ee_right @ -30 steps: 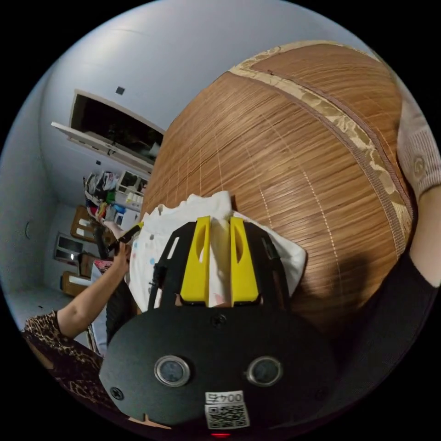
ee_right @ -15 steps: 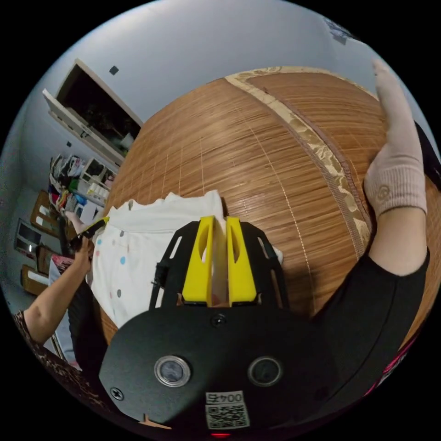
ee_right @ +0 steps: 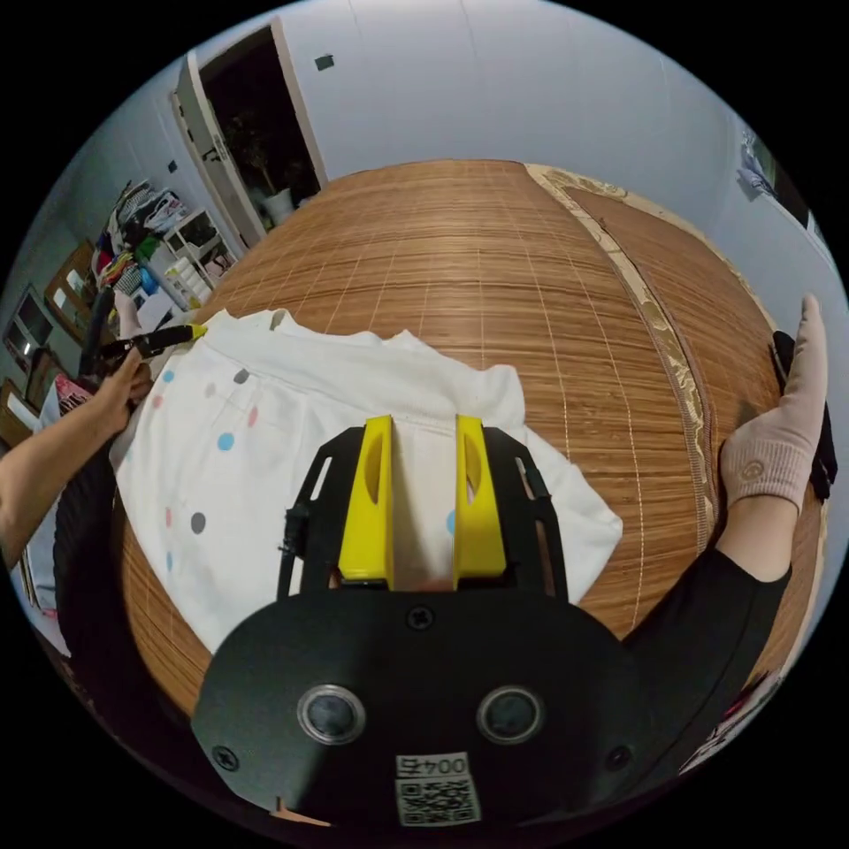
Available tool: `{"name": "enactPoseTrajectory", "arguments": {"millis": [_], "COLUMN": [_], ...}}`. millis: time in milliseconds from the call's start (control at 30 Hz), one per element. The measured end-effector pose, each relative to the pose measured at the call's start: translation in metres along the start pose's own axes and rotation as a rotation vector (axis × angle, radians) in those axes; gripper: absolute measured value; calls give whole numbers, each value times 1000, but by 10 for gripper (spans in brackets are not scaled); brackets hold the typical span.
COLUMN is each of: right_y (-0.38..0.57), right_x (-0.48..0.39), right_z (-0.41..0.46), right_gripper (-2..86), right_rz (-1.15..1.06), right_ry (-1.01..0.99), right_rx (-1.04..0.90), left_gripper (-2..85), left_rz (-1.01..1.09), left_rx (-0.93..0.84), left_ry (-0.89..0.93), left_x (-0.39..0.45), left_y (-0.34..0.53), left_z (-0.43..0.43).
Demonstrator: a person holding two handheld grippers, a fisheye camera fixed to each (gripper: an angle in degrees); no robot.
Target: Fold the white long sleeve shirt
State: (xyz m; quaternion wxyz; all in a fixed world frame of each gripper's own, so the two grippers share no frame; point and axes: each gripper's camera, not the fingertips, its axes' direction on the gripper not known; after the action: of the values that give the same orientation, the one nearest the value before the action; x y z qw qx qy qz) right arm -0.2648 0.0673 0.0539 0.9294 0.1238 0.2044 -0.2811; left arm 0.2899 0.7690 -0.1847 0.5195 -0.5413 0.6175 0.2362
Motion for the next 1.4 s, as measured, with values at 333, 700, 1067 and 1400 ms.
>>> {"name": "enactPoseTrajectory", "arguments": {"millis": [333, 700, 1067, 1400], "right_y": [12, 28, 43, 56], "right_x": [-2, 7, 0, -6], "right_z": [5, 4, -1, -11], "right_gripper": [107, 72, 67, 65], "right_rz": [43, 124, 127, 127], "right_ry": [-50, -123, -125, -120], "right_rx": [13, 30, 35, 36], "left_gripper": [24, 11, 45, 36], "left_rz": [15, 42, -101, -83], "left_rx": [201, -22, 75, 5], "left_ry": [-2, 34, 121, -128], "left_x": [23, 8, -49, -23], "left_y": [20, 21, 130, 225], "left_z": [-72, -4, -135, -141]}}
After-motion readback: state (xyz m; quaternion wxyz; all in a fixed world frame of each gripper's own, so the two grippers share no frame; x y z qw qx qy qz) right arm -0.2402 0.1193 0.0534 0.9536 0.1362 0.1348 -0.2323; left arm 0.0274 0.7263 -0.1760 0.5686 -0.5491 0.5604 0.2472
